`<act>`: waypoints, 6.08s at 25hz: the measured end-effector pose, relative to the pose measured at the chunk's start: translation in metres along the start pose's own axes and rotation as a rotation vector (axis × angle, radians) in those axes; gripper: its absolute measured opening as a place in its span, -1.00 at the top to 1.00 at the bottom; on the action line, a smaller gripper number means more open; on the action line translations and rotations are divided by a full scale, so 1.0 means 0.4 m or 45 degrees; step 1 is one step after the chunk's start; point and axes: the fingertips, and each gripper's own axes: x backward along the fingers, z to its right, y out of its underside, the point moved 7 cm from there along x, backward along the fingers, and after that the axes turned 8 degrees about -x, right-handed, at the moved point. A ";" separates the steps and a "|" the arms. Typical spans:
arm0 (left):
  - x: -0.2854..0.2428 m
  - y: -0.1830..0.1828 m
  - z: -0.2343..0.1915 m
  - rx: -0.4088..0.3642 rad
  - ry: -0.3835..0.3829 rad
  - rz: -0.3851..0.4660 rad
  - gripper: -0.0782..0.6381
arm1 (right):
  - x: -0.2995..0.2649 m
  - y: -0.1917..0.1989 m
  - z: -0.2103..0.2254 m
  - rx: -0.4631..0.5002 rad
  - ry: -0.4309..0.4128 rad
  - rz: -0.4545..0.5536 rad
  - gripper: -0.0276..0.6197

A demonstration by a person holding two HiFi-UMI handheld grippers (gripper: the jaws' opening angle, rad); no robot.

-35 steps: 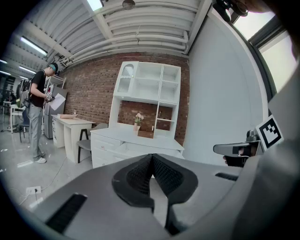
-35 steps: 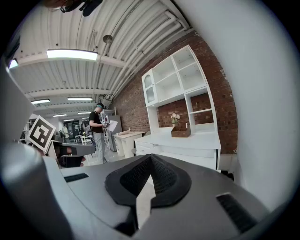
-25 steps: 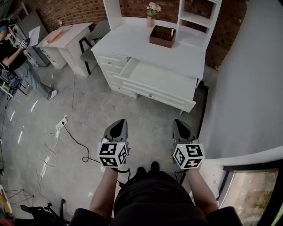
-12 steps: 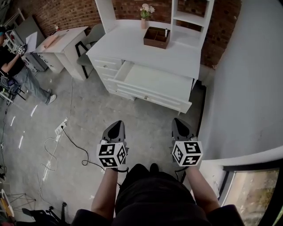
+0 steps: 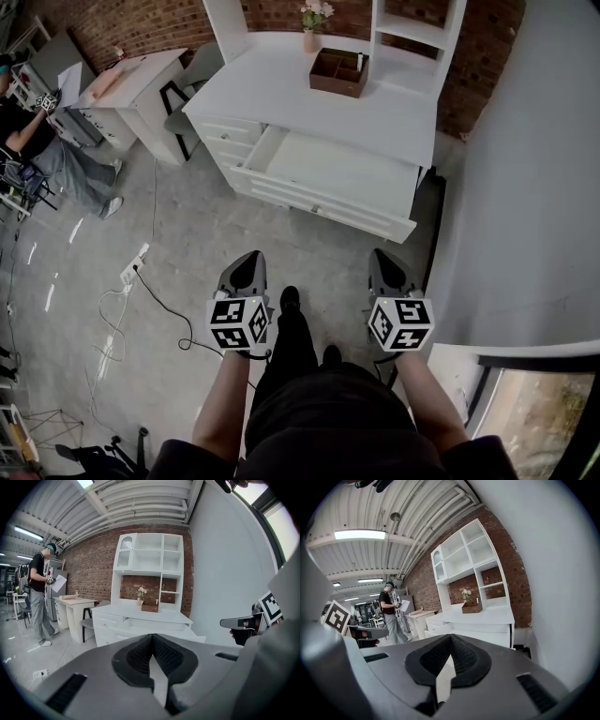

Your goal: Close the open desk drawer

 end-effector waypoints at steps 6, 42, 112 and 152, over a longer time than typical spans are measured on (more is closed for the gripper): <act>-0.136 -0.008 -0.073 0.014 0.038 -0.018 0.76 | -0.121 -0.007 0.013 -0.002 0.057 -0.029 0.90; -0.726 0.079 -0.323 -0.076 0.672 -0.393 0.76 | -0.511 0.116 0.048 -0.274 0.735 -0.247 0.90; -1.163 0.008 -0.310 0.040 0.432 -0.523 0.75 | -0.885 0.022 0.363 -0.220 0.649 -0.453 0.90; -1.316 -0.043 -0.293 0.029 0.376 -0.499 0.75 | -0.999 -0.042 0.460 -0.197 0.619 -0.437 0.90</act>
